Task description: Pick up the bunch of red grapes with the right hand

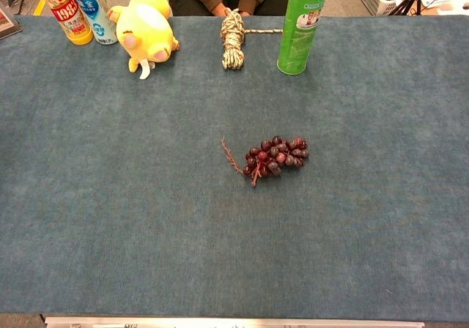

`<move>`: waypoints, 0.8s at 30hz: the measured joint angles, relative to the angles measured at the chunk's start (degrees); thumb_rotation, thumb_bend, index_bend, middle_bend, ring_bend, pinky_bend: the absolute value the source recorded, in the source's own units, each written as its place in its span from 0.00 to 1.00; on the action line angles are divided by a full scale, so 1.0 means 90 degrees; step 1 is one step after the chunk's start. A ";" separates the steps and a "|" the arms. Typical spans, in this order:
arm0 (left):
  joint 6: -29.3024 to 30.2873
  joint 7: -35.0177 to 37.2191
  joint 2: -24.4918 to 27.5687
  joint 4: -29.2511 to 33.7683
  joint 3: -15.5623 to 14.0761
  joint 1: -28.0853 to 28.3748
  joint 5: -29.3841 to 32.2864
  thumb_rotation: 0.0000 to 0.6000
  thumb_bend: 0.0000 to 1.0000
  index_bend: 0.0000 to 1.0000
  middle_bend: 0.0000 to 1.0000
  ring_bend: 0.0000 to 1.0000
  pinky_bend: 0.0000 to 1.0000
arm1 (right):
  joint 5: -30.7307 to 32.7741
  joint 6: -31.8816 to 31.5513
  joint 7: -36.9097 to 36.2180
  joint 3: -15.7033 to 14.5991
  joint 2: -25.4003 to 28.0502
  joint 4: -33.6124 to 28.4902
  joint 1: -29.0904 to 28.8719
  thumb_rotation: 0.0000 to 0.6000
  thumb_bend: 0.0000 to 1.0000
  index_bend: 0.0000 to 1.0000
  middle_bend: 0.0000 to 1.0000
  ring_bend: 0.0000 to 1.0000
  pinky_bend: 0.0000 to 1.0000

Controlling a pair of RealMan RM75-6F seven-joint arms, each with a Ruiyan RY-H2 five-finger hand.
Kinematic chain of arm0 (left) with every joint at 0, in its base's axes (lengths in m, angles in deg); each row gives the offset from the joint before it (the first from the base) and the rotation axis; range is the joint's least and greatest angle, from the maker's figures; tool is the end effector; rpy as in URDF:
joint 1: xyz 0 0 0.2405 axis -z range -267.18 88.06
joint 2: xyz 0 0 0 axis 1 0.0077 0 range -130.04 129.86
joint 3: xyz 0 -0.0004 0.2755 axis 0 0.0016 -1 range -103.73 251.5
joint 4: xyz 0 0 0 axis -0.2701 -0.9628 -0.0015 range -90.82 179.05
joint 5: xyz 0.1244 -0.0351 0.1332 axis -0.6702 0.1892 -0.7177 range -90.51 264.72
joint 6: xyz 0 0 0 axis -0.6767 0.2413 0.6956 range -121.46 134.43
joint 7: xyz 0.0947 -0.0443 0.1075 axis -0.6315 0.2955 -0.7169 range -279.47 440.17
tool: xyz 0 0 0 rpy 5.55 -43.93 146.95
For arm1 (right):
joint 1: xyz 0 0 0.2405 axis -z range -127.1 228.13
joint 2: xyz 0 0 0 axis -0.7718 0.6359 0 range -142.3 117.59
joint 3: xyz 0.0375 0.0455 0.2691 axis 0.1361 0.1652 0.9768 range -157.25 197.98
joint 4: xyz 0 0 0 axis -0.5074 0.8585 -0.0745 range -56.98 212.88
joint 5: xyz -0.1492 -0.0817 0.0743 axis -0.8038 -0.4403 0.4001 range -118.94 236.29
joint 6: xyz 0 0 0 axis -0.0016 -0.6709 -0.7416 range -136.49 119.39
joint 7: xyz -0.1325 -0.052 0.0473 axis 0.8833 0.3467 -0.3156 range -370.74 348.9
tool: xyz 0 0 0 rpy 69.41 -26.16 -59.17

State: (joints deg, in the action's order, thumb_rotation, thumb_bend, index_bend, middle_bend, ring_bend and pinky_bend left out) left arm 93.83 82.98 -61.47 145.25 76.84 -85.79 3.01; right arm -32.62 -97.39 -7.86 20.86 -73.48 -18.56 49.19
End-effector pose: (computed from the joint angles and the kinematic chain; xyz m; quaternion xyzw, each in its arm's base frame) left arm -0.2995 0.1788 0.2004 -0.5456 -0.4320 -0.4334 0.5726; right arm -0.3057 -0.1586 0.1989 0.6112 -0.3691 0.3858 0.5842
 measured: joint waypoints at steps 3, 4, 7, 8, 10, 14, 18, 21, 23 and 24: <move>-0.0032 0.0004 0.0006 -0.0016 -0.0008 -0.0002 0.0010 1.00 0.21 0.00 0.00 0.00 0.00 | -0.0012 0.0031 -0.0015 -0.0006 -0.0008 0.0009 -0.0008 1.00 0.07 0.16 0.27 0.15 0.24; -0.0034 0.0005 0.0010 -0.0013 -0.0009 -0.0002 0.0008 1.00 0.21 0.00 0.00 0.00 0.00 | -0.0025 0.0038 -0.0023 -0.0009 -0.0013 0.0015 -0.0011 1.00 0.07 0.16 0.27 0.15 0.24; -0.0024 0.0047 0.0019 0.0016 -0.0001 -0.0003 -0.0022 1.00 0.21 0.00 0.00 0.00 0.00 | -0.0060 0.0035 -0.0063 -0.0010 -0.0020 0.0038 -0.0018 1.00 0.07 0.16 0.27 0.15 0.24; -0.0021 0.0074 0.0024 0.0028 0.0000 -0.0002 -0.0037 1.00 0.21 0.00 0.00 0.00 0.00 | -0.0075 0.0029 -0.0077 -0.0009 -0.0021 0.0045 -0.0019 1.00 0.07 0.16 0.27 0.15 0.24; -0.0018 0.0161 0.0042 0.0064 0.0004 0.0003 -0.0074 1.00 0.21 0.00 0.00 0.00 0.00 | -0.0124 0.0005 -0.0115 -0.0007 -0.0016 0.0058 -0.0023 1.00 0.07 0.16 0.27 0.15 0.24; -0.0035 0.0418 0.0097 0.0156 0.0000 0.0020 -0.0169 1.00 0.21 0.00 0.00 0.00 0.00 | -0.0246 -0.0051 -0.0216 -0.0011 0.0004 0.0085 -0.0031 1.00 0.07 0.16 0.27 0.15 0.24; -0.0148 0.0826 0.0230 0.0383 -0.0040 0.0058 -0.0261 1.00 0.21 0.00 0.00 0.00 0.00 | -0.0385 -0.0052 -0.0319 -0.0037 0.0028 0.0098 -0.0066 1.00 0.08 0.17 0.33 0.20 0.27; -0.0251 0.1089 0.0310 0.0490 -0.0074 0.0120 -0.0409 1.00 0.21 0.00 0.00 0.00 0.00 | -0.0538 -0.0002 -0.0400 -0.0067 0.0036 0.0103 -0.0136 1.00 0.09 0.22 0.39 0.28 0.32; -0.0304 0.1219 0.0342 0.0530 -0.0093 0.0168 -0.0538 1.00 0.21 0.00 0.00 0.00 0.00 | -0.0667 0.0034 -0.0447 -0.0077 0.0020 0.0118 -0.0207 1.00 0.11 0.27 0.43 0.34 0.37; -0.0344 0.1325 0.0365 0.0570 -0.0104 0.0207 -0.0616 1.00 0.21 0.00 0.00 0.00 0.00 | -0.0723 0.0058 -0.0479 -0.0082 0.0009 0.0125 -0.0247 1.00 0.12 0.29 0.45 0.37 0.40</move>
State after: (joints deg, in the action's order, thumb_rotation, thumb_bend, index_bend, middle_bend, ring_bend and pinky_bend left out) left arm 90.73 94.90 -58.18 150.38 75.90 -83.93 -2.54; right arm -39.12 -96.86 -12.18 20.13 -73.40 -17.43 46.96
